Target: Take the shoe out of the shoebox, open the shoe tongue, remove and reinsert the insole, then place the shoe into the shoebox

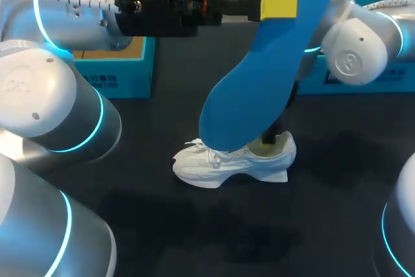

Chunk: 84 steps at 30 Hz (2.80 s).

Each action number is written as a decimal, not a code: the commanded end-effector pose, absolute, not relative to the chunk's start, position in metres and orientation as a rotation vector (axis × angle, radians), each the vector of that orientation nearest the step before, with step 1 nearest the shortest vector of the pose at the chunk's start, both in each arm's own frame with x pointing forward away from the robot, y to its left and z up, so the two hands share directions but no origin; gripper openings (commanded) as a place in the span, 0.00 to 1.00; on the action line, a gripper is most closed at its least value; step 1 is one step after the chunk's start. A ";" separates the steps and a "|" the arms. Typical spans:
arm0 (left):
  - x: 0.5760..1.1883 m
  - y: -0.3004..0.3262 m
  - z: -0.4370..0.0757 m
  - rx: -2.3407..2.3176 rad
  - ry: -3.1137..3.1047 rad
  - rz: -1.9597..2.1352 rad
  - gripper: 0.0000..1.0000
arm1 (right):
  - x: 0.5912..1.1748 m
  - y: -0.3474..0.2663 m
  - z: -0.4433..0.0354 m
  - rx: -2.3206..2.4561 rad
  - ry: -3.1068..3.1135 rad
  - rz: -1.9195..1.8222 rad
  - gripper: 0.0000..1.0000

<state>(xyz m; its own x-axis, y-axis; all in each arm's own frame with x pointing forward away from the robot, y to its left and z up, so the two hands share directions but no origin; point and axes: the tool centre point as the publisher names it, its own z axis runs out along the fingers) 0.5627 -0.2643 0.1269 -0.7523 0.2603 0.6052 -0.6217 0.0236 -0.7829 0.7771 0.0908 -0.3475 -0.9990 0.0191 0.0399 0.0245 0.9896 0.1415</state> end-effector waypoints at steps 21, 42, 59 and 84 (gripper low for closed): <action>0.562 -0.264 0.127 0.374 -1.681 1.794 0.00 | 0.778 0.088 -0.399 -0.111 -3.064 -0.195 0.52; 0.562 -0.264 0.127 0.374 -1.681 1.794 0.00 | 0.771 0.090 -0.404 -0.134 -3.060 -0.173 0.00; 0.562 -0.264 0.127 0.374 -1.681 1.794 0.00 | 0.763 0.092 -0.364 -0.351 -3.051 -0.190 0.00; 0.562 -0.264 0.127 0.374 -1.681 1.794 0.00 | 0.747 0.090 -0.338 -1.063 -2.954 -0.164 0.00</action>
